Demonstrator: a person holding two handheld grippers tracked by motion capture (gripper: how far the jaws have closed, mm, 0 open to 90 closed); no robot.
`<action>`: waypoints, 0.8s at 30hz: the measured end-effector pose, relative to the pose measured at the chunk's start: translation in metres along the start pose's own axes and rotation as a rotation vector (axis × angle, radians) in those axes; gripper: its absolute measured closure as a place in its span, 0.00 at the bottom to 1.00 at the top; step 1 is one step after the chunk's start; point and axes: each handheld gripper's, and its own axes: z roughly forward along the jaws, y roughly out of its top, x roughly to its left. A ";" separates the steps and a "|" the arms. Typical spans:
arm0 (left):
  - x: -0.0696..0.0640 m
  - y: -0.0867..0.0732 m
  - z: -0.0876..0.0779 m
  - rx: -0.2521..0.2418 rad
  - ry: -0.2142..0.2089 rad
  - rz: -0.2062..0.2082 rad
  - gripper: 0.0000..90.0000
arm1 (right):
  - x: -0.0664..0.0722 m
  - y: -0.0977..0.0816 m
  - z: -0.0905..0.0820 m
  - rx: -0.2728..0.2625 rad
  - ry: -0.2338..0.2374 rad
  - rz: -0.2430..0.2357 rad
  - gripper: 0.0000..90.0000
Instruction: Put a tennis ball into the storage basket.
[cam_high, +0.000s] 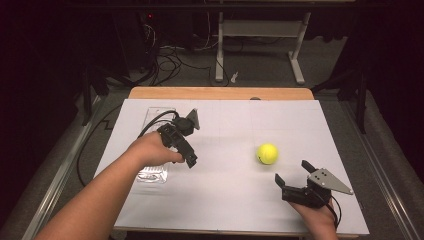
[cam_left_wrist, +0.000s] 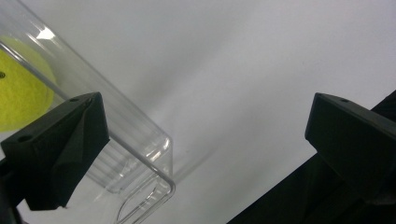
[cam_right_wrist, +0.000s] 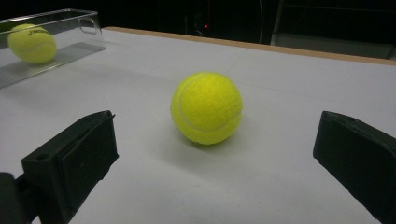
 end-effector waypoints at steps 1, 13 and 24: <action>-0.001 0.000 0.000 0.001 -0.001 0.005 0.01 | 0.000 0.000 0.000 0.000 -0.001 0.000 0.00; -0.015 -0.002 0.002 -0.008 -0.030 0.033 0.01 | 0.000 0.000 0.000 -0.003 -0.004 -0.001 0.00; -0.037 -0.008 0.006 0.001 -0.050 0.092 0.01 | -0.001 0.002 0.002 -0.007 -0.007 0.012 0.00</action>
